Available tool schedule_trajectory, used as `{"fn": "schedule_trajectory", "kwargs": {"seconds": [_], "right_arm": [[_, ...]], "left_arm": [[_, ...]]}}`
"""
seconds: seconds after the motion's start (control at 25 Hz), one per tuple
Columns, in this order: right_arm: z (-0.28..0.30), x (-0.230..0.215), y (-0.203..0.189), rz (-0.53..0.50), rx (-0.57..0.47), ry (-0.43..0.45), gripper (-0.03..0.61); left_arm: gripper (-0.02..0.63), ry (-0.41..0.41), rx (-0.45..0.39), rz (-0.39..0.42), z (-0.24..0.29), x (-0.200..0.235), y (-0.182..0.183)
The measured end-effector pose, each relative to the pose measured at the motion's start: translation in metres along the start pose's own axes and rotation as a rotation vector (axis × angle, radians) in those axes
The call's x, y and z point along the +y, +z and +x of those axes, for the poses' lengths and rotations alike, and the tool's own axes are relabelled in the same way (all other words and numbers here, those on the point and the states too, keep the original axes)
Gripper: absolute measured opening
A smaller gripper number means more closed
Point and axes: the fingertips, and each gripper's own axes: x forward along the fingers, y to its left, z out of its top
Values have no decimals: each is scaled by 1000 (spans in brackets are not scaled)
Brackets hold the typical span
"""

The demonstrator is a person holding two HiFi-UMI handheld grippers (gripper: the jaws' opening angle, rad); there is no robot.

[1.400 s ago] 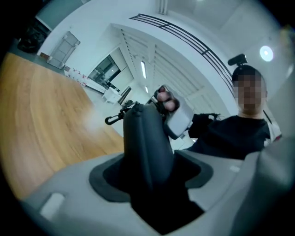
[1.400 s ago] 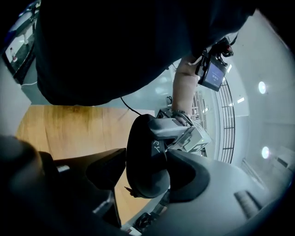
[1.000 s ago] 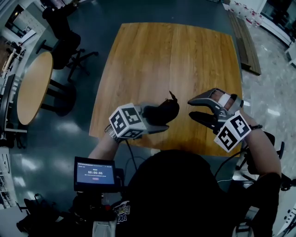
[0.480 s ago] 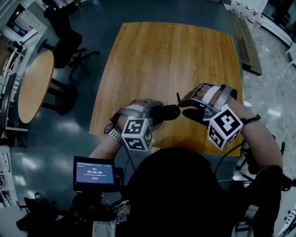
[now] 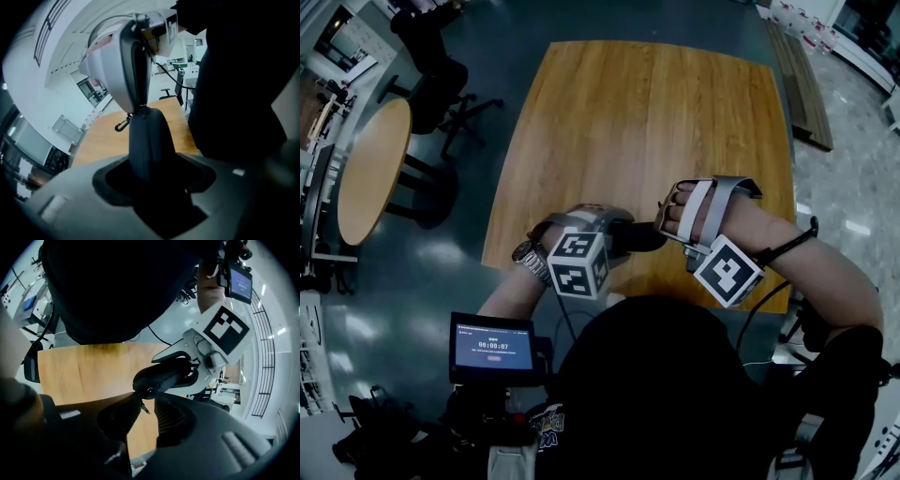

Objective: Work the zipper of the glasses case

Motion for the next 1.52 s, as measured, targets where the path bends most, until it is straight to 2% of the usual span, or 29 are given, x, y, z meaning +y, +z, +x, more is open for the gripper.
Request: {"fn": "schedule_trajectory", "kwargs": {"seconds": [0.12,0.2,0.36,0.56,0.68,0.84,0.96,1.08,1.2,1.36,1.52], "right_arm": [[-5,4,3,11,-15,9,51],[-10,0,6,81,-53,-2,9],[-18,-14,8,158,-105,-24,7],[-20,-11,19,145,-120,14,5],[-19,-10,26,148,-142,20,5],[-24,-18,14,236,-177,11,3],[-29,-30,6,353,-221,-36,3],[-30,-40,-3,424,-231,-86,3],[-36,-46,-10,456,-232,-124,3],[-43,-47,-15,393,-181,-128,3],[-48,-47,-18,367,-155,-138,2]], "left_arm": [[278,-87,-66,-81,-3,-11,3],[276,-156,-137,-151,-4,-20,9],[273,-259,-249,-242,-8,-26,21],[270,-428,-293,-303,-17,-46,34],[272,-498,-311,-322,-19,-55,39],[275,-563,-376,-351,-23,-56,52],[281,-633,-479,-408,-35,-52,66],[311,-699,-604,-448,-52,-47,83],[313,-715,-705,-498,-64,-38,95],[265,-680,-777,-581,-68,-23,90],[249,-649,-843,-657,-73,-14,80]]}}
